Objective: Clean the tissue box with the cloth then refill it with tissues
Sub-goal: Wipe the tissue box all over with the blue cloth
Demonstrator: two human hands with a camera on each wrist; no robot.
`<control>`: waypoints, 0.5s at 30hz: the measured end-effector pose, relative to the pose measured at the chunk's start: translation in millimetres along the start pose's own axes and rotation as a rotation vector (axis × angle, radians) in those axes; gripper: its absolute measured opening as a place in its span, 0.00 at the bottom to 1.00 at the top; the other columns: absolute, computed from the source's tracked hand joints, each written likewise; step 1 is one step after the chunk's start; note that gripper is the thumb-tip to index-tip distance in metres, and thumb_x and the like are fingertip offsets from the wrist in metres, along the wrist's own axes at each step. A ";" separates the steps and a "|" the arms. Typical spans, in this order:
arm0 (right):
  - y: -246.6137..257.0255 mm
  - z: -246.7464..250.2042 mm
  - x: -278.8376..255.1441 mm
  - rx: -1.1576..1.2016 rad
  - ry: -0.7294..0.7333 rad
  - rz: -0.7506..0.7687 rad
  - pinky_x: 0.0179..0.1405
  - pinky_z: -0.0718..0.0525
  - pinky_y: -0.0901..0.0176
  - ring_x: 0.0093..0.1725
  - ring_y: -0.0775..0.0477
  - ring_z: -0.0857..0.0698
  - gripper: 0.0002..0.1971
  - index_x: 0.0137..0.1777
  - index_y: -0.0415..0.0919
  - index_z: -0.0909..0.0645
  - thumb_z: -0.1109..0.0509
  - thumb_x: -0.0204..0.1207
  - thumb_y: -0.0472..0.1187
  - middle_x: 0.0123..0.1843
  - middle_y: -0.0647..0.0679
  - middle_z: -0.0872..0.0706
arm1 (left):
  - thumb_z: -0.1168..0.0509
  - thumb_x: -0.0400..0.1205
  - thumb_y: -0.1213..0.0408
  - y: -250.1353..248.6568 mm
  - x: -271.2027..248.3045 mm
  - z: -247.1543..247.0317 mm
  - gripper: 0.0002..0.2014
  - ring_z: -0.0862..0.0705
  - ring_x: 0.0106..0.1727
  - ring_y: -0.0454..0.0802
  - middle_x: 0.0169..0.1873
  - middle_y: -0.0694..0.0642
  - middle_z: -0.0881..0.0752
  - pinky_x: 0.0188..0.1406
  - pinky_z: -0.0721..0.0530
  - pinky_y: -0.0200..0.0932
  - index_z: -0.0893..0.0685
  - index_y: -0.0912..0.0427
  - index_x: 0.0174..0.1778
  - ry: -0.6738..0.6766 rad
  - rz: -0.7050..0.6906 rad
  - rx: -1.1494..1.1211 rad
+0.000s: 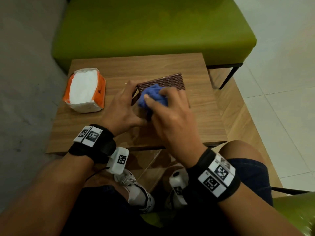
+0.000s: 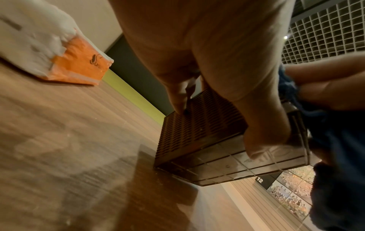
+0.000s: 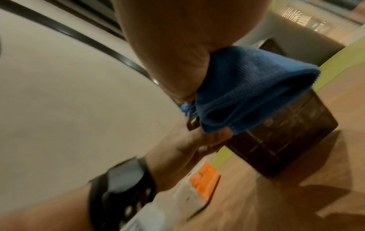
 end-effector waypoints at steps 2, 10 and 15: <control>-30.8 12.9 7.9 0.045 -0.127 -0.155 0.49 0.21 0.55 0.62 0.37 0.19 0.17 0.70 0.38 0.12 0.33 0.85 0.39 0.65 0.34 0.18 | 0.14 0.62 0.49 -0.4 1.5 -0.8 0.46 0.16 0.74 0.48 0.71 0.51 0.16 0.72 0.13 0.62 0.29 0.40 0.76 -0.016 0.004 -0.013; -0.2 -0.4 13.6 -0.004 -0.025 -0.005 0.48 0.20 0.51 0.59 0.36 0.20 0.18 0.72 0.38 0.13 0.34 0.85 0.38 0.64 0.34 0.18 | 0.11 0.65 0.65 3.5 7.6 -4.0 0.46 0.15 0.69 0.39 0.67 0.49 0.15 0.70 0.13 0.53 0.28 0.44 0.76 -0.037 -0.004 -0.009; -70.8 31.5 21.7 0.070 -0.288 -0.359 0.48 0.23 0.53 0.58 0.38 0.19 0.14 0.63 0.35 0.10 0.32 0.83 0.38 0.58 0.36 0.18 | 0.12 0.63 0.44 7.8 4.8 -4.2 0.50 0.18 0.79 0.45 0.74 0.48 0.18 0.76 0.14 0.61 0.30 0.49 0.79 -0.021 0.013 0.001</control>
Point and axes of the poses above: each hand's wrist, its own x-axis towards the middle knuckle, its own z-axis out of the back of the hand, y = z × x, the point moved 7 cm from there along x, towards the middle knuckle
